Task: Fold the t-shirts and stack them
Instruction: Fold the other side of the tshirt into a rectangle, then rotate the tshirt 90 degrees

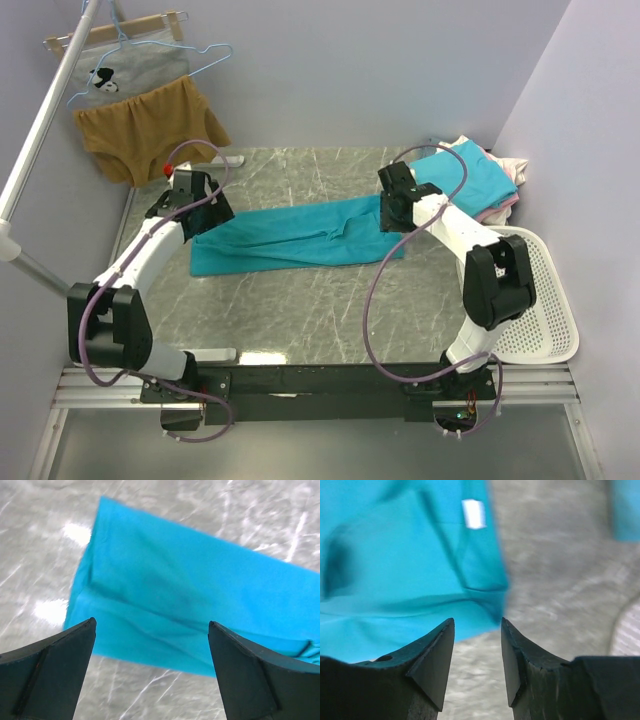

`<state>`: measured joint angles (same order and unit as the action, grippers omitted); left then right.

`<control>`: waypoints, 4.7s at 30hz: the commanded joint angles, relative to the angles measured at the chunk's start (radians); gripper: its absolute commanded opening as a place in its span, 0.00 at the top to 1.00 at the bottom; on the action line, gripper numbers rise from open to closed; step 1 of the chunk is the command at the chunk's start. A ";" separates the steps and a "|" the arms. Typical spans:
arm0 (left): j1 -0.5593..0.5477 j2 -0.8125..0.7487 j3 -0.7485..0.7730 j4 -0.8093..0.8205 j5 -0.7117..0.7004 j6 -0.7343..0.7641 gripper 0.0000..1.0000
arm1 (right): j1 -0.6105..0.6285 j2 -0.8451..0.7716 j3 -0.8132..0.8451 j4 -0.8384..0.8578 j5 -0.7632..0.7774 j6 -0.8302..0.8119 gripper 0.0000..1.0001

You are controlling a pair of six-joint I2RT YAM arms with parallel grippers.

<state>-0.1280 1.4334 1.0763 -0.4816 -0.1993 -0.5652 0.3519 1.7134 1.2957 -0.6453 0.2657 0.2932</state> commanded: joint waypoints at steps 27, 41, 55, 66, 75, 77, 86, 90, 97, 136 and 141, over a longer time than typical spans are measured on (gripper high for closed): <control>-0.042 0.302 -0.030 0.106 0.161 -0.022 0.01 | 0.010 0.367 0.240 0.089 -0.292 0.153 0.49; -0.273 0.037 -0.358 0.049 0.308 -0.208 0.01 | 0.007 0.730 0.889 -0.215 -0.388 0.011 0.49; -0.473 -0.082 -0.033 -0.150 0.077 -0.184 0.01 | -0.057 0.367 0.713 0.239 -0.519 -0.052 0.44; -0.383 0.278 0.503 0.021 0.135 0.114 0.00 | -0.001 -0.012 0.164 0.260 -0.586 0.017 0.41; -0.311 0.637 0.821 0.143 0.472 0.166 0.01 | 0.170 -0.176 -0.173 0.421 -0.569 0.079 0.40; -0.300 0.712 0.881 0.129 0.491 0.165 0.01 | 0.206 -0.164 -0.176 0.432 -0.582 0.090 0.40; -0.279 0.854 0.904 0.238 0.730 0.134 0.01 | 0.354 0.003 -0.079 0.444 -0.637 0.129 0.40; -0.279 0.898 0.922 0.267 0.813 0.131 0.01 | 0.413 0.107 -0.041 0.470 -0.698 0.147 0.40; -0.279 0.983 0.938 0.215 0.801 0.110 0.01 | 0.437 0.199 -0.027 0.448 -0.718 0.147 0.41; -0.254 0.662 0.684 0.120 0.414 0.059 0.00 | 0.354 -0.265 -0.188 0.196 -0.278 -0.031 0.38; -0.257 0.703 0.797 0.051 0.468 0.065 0.01 | 0.319 -0.288 -0.167 0.199 -0.237 -0.029 0.38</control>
<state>-0.3836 2.1399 1.7870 -0.3870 0.2234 -0.5297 0.7010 1.4647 1.0924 -0.4793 -0.0063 0.2840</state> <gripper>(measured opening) 0.995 0.617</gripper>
